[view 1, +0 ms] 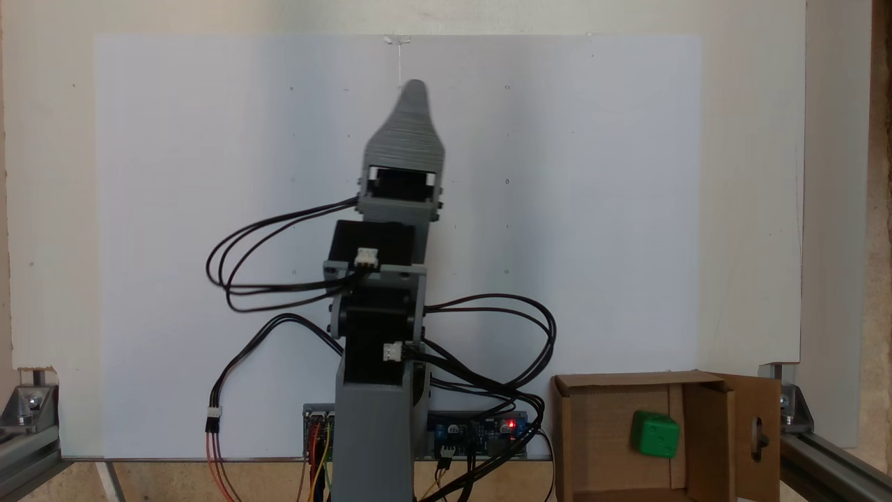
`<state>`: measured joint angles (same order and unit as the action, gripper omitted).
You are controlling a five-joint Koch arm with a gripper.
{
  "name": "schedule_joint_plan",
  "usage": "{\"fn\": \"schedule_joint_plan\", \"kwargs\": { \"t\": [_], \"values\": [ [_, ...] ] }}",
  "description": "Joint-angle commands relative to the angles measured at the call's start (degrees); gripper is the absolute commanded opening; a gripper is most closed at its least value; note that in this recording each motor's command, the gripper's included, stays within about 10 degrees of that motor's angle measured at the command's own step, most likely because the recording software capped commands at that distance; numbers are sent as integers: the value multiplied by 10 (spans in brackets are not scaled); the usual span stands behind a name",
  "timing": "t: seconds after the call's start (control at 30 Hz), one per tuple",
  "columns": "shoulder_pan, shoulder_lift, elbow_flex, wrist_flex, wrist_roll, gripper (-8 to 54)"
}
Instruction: Grasp a green dice and put it in the bin.
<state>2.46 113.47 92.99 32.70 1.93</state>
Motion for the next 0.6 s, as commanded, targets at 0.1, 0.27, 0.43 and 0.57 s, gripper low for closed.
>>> {"fn": "schedule_joint_plan", "kwargs": {
  "t": [0.1,0.27,0.43,0.57],
  "values": [
    [-21,90,134,-173,17,443],
    [-13,192,335,-301,10,446],
    [9,224,523,-429,9,448],
    [1,225,627,-532,2,440]
  ]
}}
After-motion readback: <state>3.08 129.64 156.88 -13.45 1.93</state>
